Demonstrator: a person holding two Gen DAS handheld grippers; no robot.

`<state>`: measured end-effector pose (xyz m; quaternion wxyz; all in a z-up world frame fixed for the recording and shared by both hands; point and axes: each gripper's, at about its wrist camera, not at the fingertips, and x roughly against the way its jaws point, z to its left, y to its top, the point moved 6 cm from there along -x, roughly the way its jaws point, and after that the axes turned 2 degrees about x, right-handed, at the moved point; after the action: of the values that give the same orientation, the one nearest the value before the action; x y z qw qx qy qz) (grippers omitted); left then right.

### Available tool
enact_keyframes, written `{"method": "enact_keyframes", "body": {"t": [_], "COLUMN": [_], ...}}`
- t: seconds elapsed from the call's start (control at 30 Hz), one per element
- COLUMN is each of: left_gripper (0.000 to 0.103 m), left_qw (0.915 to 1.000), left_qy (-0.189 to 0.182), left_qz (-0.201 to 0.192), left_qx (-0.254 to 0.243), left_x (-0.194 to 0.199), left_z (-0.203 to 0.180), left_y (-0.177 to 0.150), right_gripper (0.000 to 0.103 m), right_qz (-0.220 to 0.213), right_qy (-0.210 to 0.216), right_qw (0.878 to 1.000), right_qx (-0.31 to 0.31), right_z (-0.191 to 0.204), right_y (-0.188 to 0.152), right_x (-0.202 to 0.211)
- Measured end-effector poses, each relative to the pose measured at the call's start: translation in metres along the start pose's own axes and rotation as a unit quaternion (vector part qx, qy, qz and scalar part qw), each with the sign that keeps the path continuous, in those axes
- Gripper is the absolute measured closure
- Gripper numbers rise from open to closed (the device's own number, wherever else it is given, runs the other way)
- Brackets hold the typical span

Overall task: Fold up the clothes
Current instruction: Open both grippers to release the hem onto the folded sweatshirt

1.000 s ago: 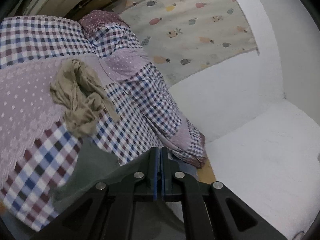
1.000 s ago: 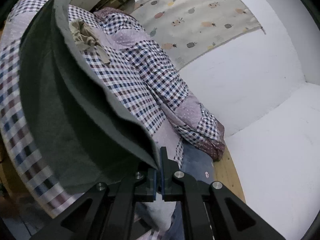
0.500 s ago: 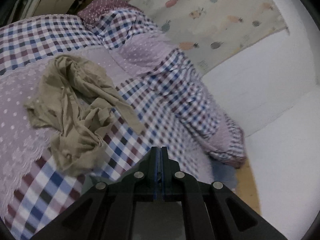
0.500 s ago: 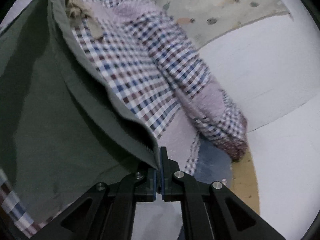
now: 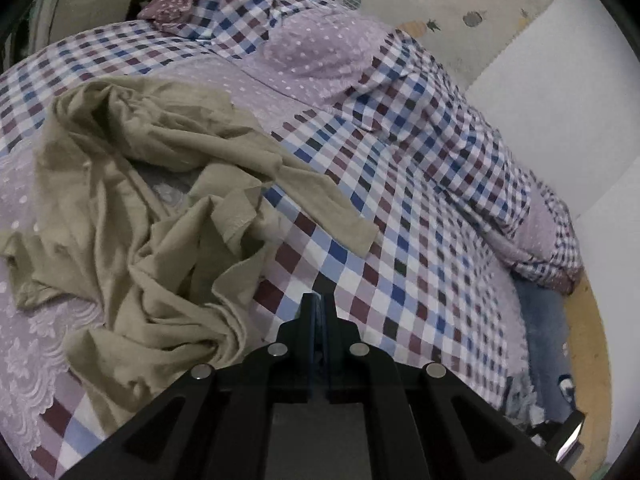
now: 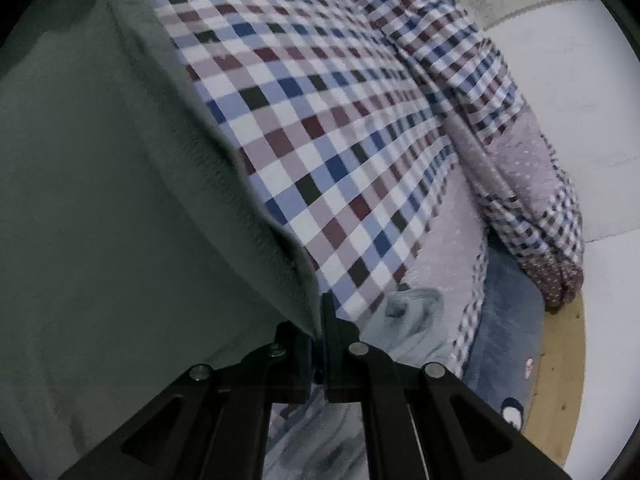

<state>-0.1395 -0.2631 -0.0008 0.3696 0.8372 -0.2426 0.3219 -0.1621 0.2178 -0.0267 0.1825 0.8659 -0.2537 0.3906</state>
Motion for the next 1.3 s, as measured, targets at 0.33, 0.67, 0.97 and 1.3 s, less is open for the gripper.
{"method": "enact_keyframes", "body": {"t": [0.33, 0.67, 0.97, 1.3], "left_gripper": [0.05, 0.022, 0.021, 0.021], "left_qw": [0.9985, 0.9934, 0.9772, 0.9855], "left_qy": [0.034, -0.086, -0.077, -0.075], "left_qz": [-0.039, -0.076, -0.028, -0.011], "left_qx": [-0.018, -0.001, -0.196, -0.152], "left_x": [-0.002, 0.094, 0.116, 0.1], "left_z": [0.016, 0.023, -0.046, -0.019], "left_y": [0.008, -0.04, -0.159, -0.161], "right_gripper": [0.057, 0.039, 0.022, 0.021], "right_qz": [0.069, 0.008, -0.122, -0.104], "right_qy": [-0.032, -0.048, 0.043, 0.12], "right_qw": [0.996, 0.977, 0.986, 0.987], "right_qx": [-0.054, -0.208, -0.101, 0.01], "right_z": [-0.001, -0.033, 0.054, 0.128], "right_y": [-0.011, -0.025, 0.072, 0.164], "right_x": [-0.051, 0.001, 0.07, 0.052]}}
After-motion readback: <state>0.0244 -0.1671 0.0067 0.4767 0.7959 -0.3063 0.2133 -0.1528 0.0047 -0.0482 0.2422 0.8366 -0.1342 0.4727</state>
